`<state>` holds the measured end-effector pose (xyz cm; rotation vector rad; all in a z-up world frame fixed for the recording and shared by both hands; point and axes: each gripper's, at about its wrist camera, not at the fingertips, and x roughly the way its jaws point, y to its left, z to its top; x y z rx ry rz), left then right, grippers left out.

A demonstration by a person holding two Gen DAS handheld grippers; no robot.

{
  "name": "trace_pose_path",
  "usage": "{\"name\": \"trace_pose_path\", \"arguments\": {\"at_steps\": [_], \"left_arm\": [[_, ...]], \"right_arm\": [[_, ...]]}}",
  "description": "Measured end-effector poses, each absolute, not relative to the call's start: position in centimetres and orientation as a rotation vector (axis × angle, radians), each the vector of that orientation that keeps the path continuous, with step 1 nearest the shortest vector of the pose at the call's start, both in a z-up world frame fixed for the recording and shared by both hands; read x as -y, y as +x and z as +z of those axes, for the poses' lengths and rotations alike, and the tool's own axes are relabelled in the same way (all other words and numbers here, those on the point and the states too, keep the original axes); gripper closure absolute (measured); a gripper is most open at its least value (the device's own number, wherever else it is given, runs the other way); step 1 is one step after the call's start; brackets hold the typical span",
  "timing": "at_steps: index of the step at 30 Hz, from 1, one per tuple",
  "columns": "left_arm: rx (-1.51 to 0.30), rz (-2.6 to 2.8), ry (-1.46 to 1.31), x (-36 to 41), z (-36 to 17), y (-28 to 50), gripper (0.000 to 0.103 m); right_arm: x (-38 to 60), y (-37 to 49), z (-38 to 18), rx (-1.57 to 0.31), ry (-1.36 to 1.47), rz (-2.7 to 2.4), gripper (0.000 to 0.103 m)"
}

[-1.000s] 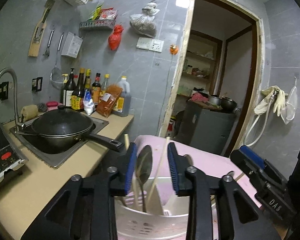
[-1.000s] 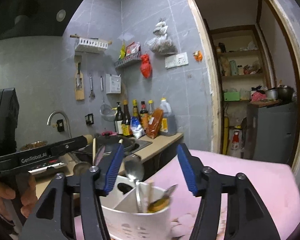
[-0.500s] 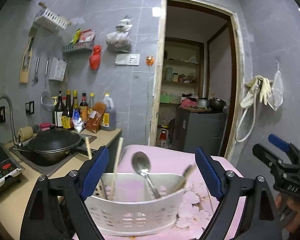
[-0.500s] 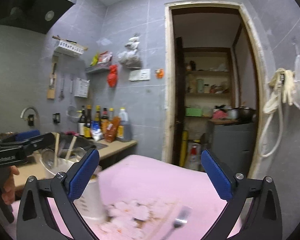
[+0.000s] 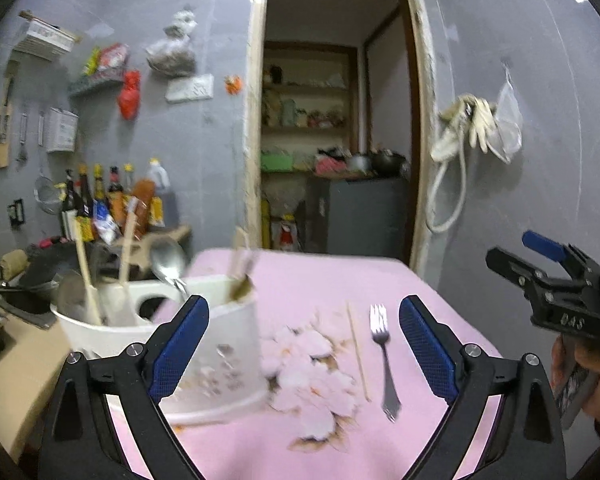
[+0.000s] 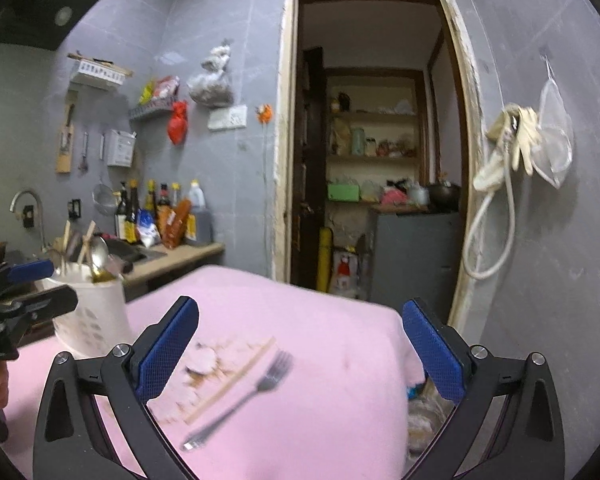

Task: Organize utensils
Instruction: 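Move both open tools back down to the fork and last chopstick, then grasp the wooden chopstick with the left tool while the right tool grasps the silver fork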

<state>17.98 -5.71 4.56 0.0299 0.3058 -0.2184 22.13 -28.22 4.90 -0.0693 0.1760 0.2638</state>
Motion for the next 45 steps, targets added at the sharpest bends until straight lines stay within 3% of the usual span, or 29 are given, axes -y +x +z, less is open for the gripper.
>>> {"name": "trace_pose_path", "arguments": {"at_steps": [17,19,21,24,28,35,41,45], "left_arm": [[-0.719,-0.252,0.07,10.2,-1.1,25.3,0.012],[-0.75,-0.265,0.063,10.4,-1.4,26.1,0.018],[-0.788,-0.283,0.07,10.8,-1.9,27.3,0.034],[-0.84,-0.308,0.072,11.3,-2.4,28.7,0.049],[-0.893,-0.346,0.031,11.3,-3.2,30.2,0.062],[-0.935,-0.361,-0.014,10.8,-3.8,32.3,0.076],[-0.936,-0.349,-0.052,10.6,-4.1,32.8,0.085],[-0.939,-0.317,-0.092,10.0,-4.2,33.0,0.098]], "right_arm": [[30.8,29.8,-0.5,-0.614,-0.046,0.285,0.002],[30.5,30.6,-1.2,-0.654,-0.052,0.312,0.008],[30.2,31.6,-1.8,-0.699,-0.053,0.341,0.018],[29.5,33.4,-3.0,-0.778,-0.055,0.383,0.031],[28.8,34.8,-3.4,-0.807,-0.076,0.398,0.036],[27.8,37.3,-3.8,-0.872,-0.031,0.482,0.067],[27.1,39.5,-3.7,-0.906,0.02,0.527,0.072],[26.6,40.8,-4.0,-0.939,0.052,0.54,0.072]]}}
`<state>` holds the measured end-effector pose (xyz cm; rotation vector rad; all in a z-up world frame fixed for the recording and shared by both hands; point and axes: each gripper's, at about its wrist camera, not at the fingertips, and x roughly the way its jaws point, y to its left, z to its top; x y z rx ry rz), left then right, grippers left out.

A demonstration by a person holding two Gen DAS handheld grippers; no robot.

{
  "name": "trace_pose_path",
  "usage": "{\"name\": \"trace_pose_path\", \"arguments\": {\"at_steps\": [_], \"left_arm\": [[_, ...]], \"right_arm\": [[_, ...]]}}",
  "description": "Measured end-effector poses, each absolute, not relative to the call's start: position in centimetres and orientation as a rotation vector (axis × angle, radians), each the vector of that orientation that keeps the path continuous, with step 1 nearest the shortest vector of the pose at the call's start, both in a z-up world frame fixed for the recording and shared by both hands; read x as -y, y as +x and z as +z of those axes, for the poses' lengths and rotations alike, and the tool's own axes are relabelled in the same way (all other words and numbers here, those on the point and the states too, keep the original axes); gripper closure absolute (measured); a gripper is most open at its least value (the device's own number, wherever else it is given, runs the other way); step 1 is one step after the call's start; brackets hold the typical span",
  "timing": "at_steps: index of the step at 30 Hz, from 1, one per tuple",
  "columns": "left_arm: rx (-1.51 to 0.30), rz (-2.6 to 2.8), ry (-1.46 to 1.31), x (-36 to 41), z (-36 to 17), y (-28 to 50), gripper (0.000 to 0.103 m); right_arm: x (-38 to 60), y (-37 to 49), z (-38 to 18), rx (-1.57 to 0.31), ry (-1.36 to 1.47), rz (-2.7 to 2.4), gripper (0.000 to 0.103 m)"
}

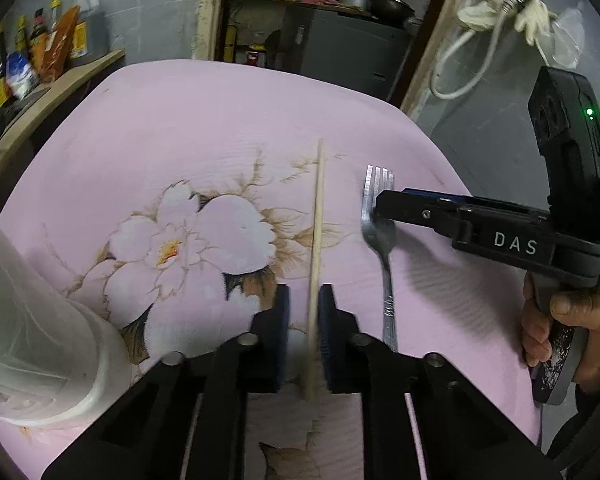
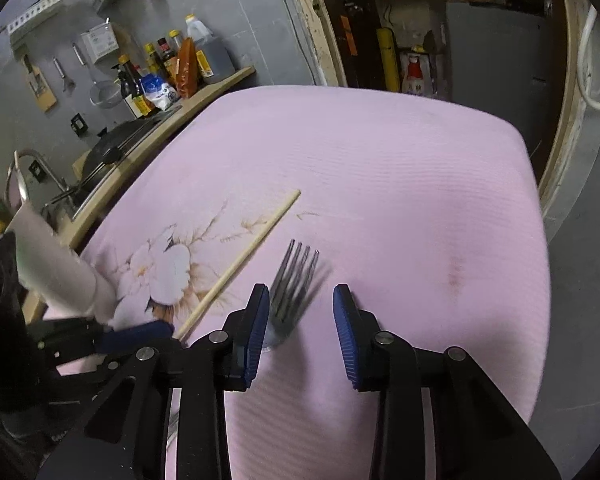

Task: Organize utensils
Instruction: 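Grasp the wooden chopstick with the left tool while the right tool grasps the silver fork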

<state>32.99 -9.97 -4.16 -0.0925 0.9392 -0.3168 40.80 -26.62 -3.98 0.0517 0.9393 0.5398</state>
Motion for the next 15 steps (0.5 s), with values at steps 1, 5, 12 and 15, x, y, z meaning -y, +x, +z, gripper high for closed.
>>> {"name": "trace_pose_path", "arguments": {"at_steps": [1,5,12,15], "left_arm": [[-0.94,-0.309,-0.103,9.8,-4.2,33.0,0.098],[-0.931,-0.282,-0.128,9.5,-3.9,32.6,0.099],[-0.942,-0.25,-0.177,8.7,-3.6,31.4,0.1],[-0.953,-0.244,-0.193,8.7,-3.4,30.6,0.1]], "right_arm": [[26.4,41.0,-4.0,-0.946,0.053,0.537,0.072],[25.4,41.6,-4.0,-0.961,0.061,0.511,0.072],[23.5,41.9,-4.3,-0.954,-0.015,0.423,0.082],[23.8,41.7,-4.3,-0.954,0.009,0.45,0.095]]}}
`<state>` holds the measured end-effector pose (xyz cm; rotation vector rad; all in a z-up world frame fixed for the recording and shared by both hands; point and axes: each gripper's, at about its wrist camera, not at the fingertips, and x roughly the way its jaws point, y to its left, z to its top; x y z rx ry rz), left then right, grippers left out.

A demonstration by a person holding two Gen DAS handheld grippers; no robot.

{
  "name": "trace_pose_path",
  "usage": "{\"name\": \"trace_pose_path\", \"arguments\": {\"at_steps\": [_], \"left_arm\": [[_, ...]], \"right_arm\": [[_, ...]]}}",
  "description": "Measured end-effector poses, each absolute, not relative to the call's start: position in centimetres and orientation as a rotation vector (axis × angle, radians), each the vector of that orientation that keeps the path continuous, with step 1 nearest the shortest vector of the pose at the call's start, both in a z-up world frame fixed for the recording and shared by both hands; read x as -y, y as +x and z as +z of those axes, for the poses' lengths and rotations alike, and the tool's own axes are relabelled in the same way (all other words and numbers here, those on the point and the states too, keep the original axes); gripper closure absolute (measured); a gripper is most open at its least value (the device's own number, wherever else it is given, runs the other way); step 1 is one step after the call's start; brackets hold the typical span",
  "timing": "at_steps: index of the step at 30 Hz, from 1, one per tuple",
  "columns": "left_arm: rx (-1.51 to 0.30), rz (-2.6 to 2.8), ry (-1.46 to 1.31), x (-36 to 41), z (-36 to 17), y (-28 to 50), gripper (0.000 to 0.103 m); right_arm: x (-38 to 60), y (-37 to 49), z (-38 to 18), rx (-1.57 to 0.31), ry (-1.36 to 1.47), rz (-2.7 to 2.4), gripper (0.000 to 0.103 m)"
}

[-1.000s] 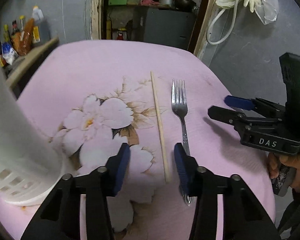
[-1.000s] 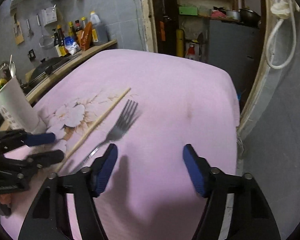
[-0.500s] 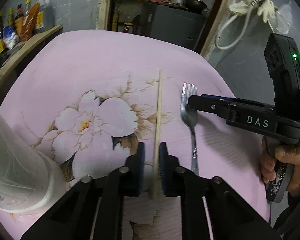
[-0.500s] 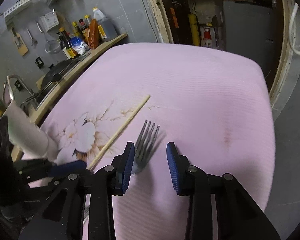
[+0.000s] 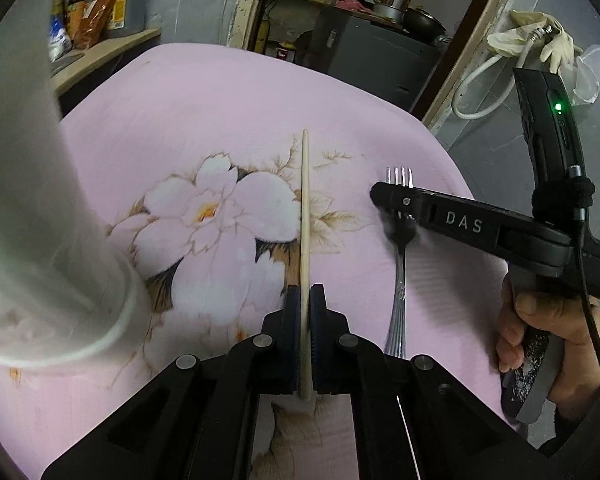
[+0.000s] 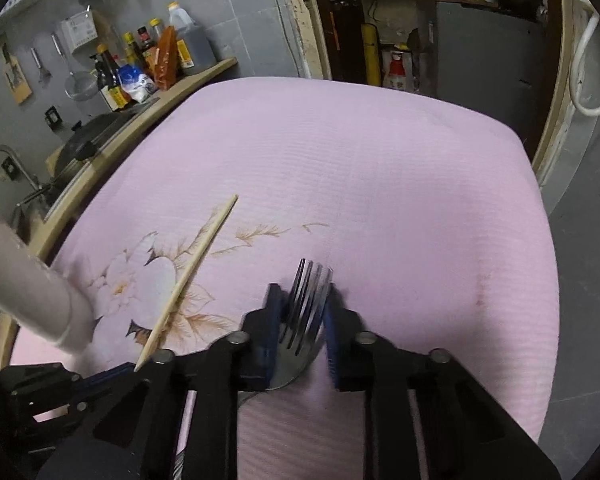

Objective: Organize utensils

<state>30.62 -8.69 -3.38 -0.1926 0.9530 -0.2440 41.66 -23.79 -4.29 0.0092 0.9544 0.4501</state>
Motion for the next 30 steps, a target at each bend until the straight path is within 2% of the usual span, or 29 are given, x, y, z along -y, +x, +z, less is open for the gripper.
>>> {"name": "trace_pose_path", "arguments": {"at_steps": [5,30], "left_arm": [[-0.97,-0.249,-0.224,7.9,-3.1,28.9,0.1],[-1.034,-0.304,-0.319,1.2,-0.5,18.4,0.1]], "right_arm": [[23.8,40.4,-4.2,-0.955,0.03,0.523,0.098],[18.4,29.9,-4.9,-0.973,-0.203,0.907,0.097]]}}
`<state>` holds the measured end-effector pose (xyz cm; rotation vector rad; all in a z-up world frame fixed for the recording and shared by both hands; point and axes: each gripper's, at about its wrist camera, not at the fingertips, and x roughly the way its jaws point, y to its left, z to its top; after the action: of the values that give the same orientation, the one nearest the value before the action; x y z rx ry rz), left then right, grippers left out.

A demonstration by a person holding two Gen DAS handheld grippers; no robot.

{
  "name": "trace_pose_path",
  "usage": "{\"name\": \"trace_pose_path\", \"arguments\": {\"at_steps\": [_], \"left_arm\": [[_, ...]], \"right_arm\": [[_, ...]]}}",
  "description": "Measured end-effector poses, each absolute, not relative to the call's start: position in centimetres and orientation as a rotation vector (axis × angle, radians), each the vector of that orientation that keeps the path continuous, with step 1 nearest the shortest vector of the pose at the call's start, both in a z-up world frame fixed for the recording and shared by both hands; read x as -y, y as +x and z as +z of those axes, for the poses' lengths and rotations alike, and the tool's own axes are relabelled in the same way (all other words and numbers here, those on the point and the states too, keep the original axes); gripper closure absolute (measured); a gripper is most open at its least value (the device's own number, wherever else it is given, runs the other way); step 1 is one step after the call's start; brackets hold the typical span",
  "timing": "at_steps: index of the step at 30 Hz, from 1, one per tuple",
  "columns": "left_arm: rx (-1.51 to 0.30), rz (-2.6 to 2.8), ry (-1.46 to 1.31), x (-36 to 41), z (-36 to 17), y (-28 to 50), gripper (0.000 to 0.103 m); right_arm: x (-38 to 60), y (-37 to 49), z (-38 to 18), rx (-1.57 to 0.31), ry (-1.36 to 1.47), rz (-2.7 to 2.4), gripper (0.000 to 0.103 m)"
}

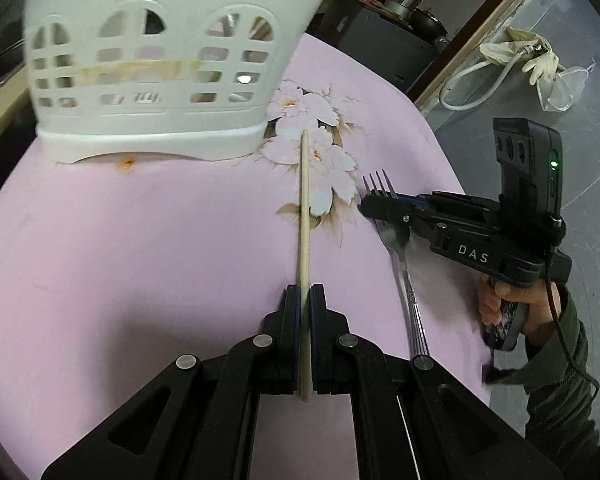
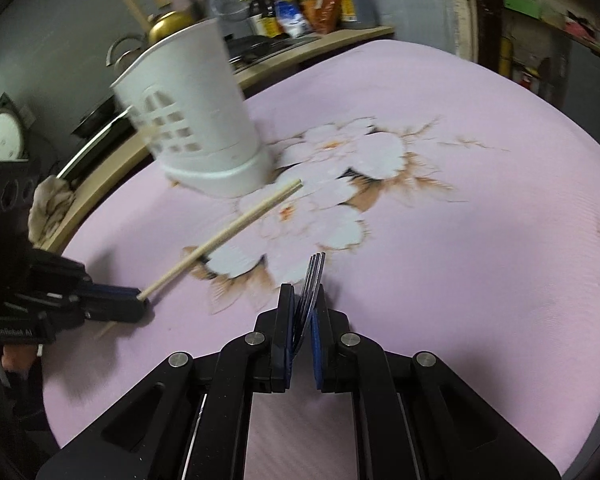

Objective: Organize utensils

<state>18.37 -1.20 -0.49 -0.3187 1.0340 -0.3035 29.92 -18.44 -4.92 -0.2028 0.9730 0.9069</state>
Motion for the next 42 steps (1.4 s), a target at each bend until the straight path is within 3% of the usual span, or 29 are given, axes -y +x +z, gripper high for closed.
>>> {"name": "trace_pose_path", "arguments": {"at_steps": [6,10,15,19,26,39,42], "left_arm": [[-1.023,-0.321,-0.267,0.5,-0.2,17.3,0.1],[-1.019,-0.319,-0.204,0.8,-0.1,17.2,0.1],[-1.022,-0.317,-0.12,1.4,-0.3,18.1,0.099],[-1.021,-0.307,-0.044,1.7,-0.5,19.1,0.093],[-1.034,-0.313,0.021,2.6,-1.2,22.3,0.083],[-1.097,-0.358,-0.027,3.3,-1.8,27.1,0.083],[-1.095,-0.359,-0.045,3.2,-1.8,27.4,0.093]], "right_arm": [[17.9,29.4,-4.9,-0.96,-0.242,0.898,0.095],[18.1,28.1,-4.8,-0.931,-0.278,0.848,0.074],[18.7,26.5,-4.7,-0.884,-0.319,0.723,0.069],[19.6,25.3,-4.5,-0.866,-0.284,0.673,0.055],[19.6,25.0,-4.7,-0.875,-0.258,0.623,0.054],[19.3,25.5,-4.9,-0.887,-0.202,0.58,0.054],[19.2,25.7,-5.0,-0.885,-0.187,0.564,0.054]]}}
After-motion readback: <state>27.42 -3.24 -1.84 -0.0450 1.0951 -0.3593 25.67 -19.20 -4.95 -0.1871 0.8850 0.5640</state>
